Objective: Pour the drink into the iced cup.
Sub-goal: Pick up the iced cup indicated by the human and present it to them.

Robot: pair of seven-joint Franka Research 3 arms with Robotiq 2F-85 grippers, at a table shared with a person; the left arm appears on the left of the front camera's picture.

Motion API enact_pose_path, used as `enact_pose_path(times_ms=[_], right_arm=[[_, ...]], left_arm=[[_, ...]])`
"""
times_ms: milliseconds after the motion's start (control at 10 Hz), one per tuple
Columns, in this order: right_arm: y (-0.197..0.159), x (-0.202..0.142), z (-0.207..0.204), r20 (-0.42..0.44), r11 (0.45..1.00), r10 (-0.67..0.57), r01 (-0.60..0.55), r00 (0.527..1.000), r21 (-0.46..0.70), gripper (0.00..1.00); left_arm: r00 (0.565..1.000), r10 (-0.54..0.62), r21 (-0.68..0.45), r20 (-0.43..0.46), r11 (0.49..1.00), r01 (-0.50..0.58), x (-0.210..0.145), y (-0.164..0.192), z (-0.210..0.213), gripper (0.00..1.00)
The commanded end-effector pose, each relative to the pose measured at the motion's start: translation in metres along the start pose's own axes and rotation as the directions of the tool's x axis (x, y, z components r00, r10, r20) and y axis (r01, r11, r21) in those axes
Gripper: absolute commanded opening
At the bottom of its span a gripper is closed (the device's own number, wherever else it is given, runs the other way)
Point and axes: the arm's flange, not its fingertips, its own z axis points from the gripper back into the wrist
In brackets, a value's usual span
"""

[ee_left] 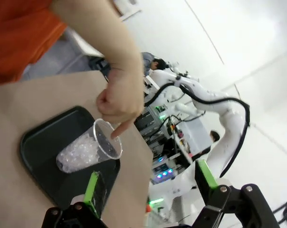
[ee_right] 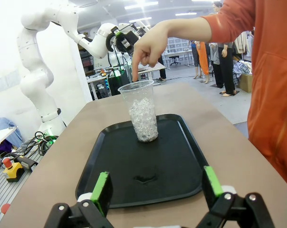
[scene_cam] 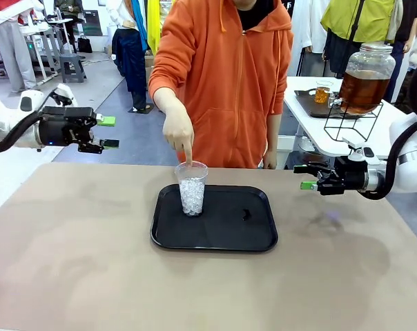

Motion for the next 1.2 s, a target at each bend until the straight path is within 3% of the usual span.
enact_pose_path(times_ms=[0,200,300,400,800,900,1100], right_arm=[[0.000,0.003,-0.002,0.003,1.000,0.002,-0.002,1.000,0.001,1.00],[0.000,0.003,-0.002,0.003,1.000,0.002,-0.002,1.000,0.001,1.00],[0.000,0.003,-0.002,0.003,1.000,0.002,-0.002,1.000,0.001,1.00],[0.000,0.003,-0.002,0.003,1.000,0.002,-0.002,1.000,0.001,1.00],[0.000,0.003,-0.002,0.003,1.000,0.002,-0.002,1.000,0.001,1.00],[0.000,0.003,-0.002,0.003,1.000,0.002,-0.002,1.000,0.001,1.00],[0.000,0.003,-0.002,0.003,1.000,0.002,-0.002,1.000,0.001,1.00]], left_arm=[[0.976,-0.218,-0.065,-0.021,0.974,0.217,-0.011,0.011,0.010,1.00],[0.934,-0.357,-0.022,-0.037,0.934,0.356,-0.017,0.016,0.009,1.00],[0.938,-0.336,-0.024,-0.081,0.942,0.335,-0.016,0.015,0.010,1.00],[0.954,-0.300,-0.028,-0.030,0.954,0.299,-0.010,0.009,0.006,1.00],[0.946,-0.320,-0.027,-0.051,0.947,0.319,-0.014,0.013,0.007,1.00],[0.892,-0.450,-0.071,-0.037,0.892,0.447,-0.012,0.019,0.006,1.00],[0.732,-0.681,-0.093,-0.041,0.732,0.675,-0.015,0.034,0.004,1.00]])
